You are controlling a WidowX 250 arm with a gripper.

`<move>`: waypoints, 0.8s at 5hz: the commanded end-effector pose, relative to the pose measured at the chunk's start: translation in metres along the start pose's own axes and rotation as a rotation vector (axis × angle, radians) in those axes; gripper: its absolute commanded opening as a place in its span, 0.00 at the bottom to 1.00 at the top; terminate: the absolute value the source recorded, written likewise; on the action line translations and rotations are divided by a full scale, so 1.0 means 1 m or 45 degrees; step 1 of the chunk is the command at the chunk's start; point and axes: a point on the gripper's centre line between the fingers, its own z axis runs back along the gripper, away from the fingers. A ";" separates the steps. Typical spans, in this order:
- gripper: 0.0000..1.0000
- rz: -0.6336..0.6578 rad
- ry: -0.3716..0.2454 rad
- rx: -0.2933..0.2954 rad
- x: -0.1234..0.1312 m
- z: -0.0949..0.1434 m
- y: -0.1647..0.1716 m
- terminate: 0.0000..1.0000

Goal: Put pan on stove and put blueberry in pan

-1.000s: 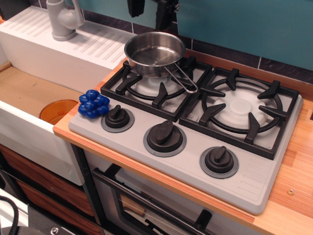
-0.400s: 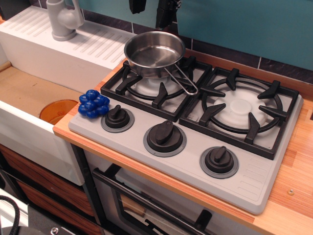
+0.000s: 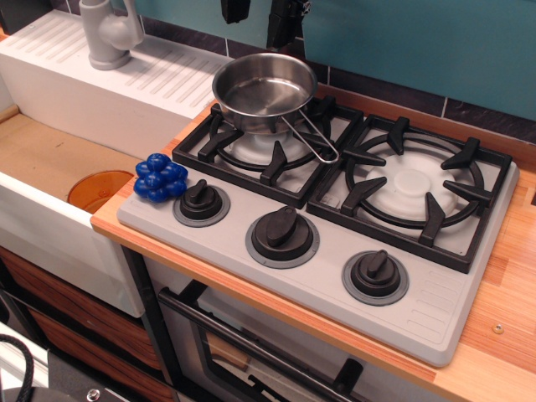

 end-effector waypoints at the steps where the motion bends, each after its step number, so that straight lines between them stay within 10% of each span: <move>1: 1.00 0.095 -0.202 0.016 -0.041 0.036 -0.003 0.00; 4: 1.00 0.135 -0.286 0.083 -0.102 0.012 -0.018 0.00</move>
